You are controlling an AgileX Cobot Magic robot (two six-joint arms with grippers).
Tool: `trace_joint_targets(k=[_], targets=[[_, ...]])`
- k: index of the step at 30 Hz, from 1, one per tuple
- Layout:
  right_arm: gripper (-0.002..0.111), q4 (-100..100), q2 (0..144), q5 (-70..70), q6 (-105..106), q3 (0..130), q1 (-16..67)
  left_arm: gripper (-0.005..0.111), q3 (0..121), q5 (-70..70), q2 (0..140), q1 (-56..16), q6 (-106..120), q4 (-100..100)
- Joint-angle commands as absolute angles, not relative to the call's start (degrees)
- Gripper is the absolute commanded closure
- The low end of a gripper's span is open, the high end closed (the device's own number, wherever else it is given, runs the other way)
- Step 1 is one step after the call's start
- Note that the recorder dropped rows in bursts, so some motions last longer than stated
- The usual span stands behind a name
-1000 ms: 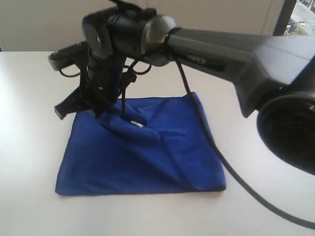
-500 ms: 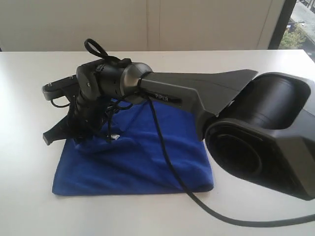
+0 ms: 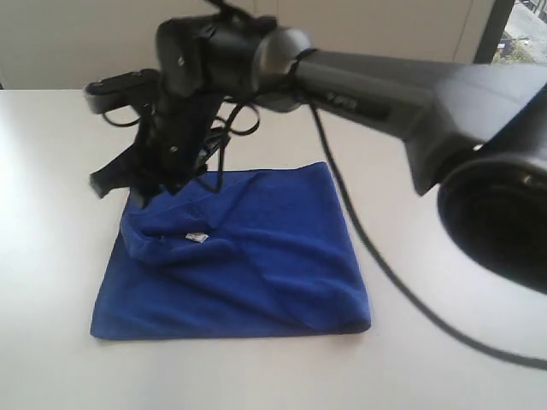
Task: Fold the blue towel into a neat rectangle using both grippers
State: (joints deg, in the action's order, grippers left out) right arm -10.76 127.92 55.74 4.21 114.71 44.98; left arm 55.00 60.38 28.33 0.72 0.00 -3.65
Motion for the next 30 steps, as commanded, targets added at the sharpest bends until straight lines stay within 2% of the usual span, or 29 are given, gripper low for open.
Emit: trace_joint_targets(k=[1, 4, 10, 19, 25, 30], targets=[[0.082, -6.51, 127.43, 61.46, 7.85, 114.18, 36.99, 0.107, 54.61, 60.86, 28.00, 0.99, 0.00, -4.21], [0.108, -2.92, 128.20, 59.00, 7.85, 112.44, 32.68, 0.107, 54.61, 60.86, 28.00, 0.99, 0.00, -4.21], [0.108, -2.70, 132.06, 54.19, 11.92, 111.77, 26.28, 0.107, 54.61, 60.86, 28.00, 0.99, 0.00, -4.21], [0.108, 0.83, 137.96, 48.86, 13.18, 111.77, 22.59, 0.107, 54.61, 60.86, 28.00, 0.99, 0.00, -4.21], [0.108, 4.45, 140.04, 55.19, 11.42, 111.77, 20.90, 0.107, 54.61, 60.86, 28.00, 0.99, 0.00, -4.21], [0.108, 10.47, 140.04, 66.20, 3.51, 111.77, 19.03, 0.107, 54.61, 60.86, 28.00, 0.99, 0.00, -4.21]])
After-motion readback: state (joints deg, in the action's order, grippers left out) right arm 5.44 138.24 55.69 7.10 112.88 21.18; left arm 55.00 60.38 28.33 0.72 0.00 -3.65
